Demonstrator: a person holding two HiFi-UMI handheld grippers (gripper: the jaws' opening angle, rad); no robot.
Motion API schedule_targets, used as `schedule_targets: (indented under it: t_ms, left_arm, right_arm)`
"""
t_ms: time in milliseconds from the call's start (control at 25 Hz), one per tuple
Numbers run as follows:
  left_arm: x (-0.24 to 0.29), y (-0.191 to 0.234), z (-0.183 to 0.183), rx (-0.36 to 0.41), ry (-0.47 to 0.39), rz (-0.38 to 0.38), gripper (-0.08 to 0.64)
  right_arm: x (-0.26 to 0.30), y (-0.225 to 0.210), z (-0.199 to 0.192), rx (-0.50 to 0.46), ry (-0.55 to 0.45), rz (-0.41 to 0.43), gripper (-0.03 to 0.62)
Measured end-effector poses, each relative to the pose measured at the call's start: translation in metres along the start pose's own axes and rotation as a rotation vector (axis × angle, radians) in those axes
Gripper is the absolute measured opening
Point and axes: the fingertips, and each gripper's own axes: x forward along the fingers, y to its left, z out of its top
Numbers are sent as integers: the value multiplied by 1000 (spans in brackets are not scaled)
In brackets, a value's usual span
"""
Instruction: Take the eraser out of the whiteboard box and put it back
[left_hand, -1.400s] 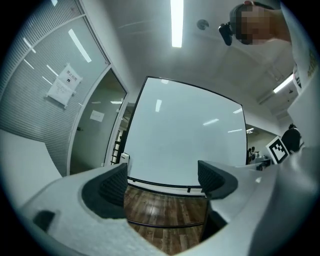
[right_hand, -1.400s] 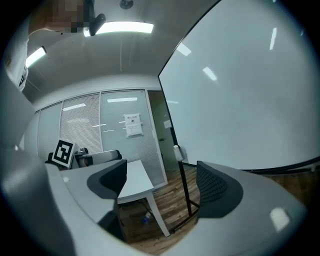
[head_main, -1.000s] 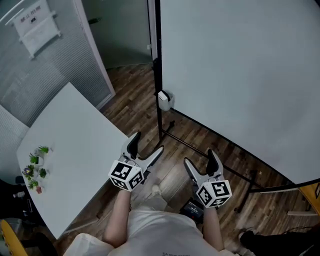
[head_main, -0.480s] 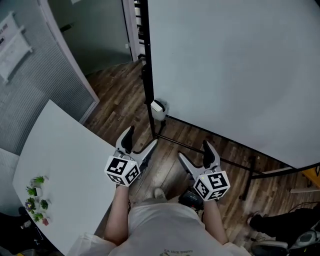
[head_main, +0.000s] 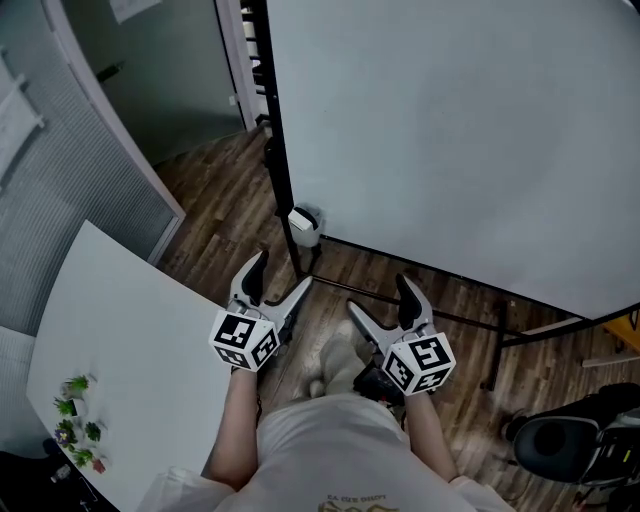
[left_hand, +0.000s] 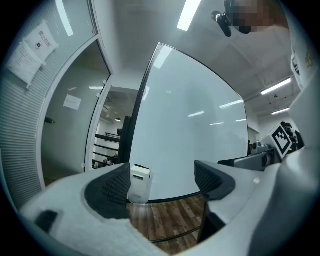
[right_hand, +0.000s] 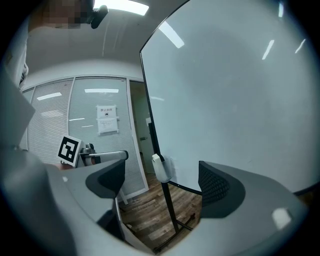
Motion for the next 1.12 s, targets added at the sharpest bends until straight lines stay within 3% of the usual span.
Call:
schedule_targets:
  t_ms: [1120]
  left_arm:
    - [68, 49, -12, 15, 67, 25, 370]
  right_arm:
    - [47, -47, -7, 45, 35, -16, 451]
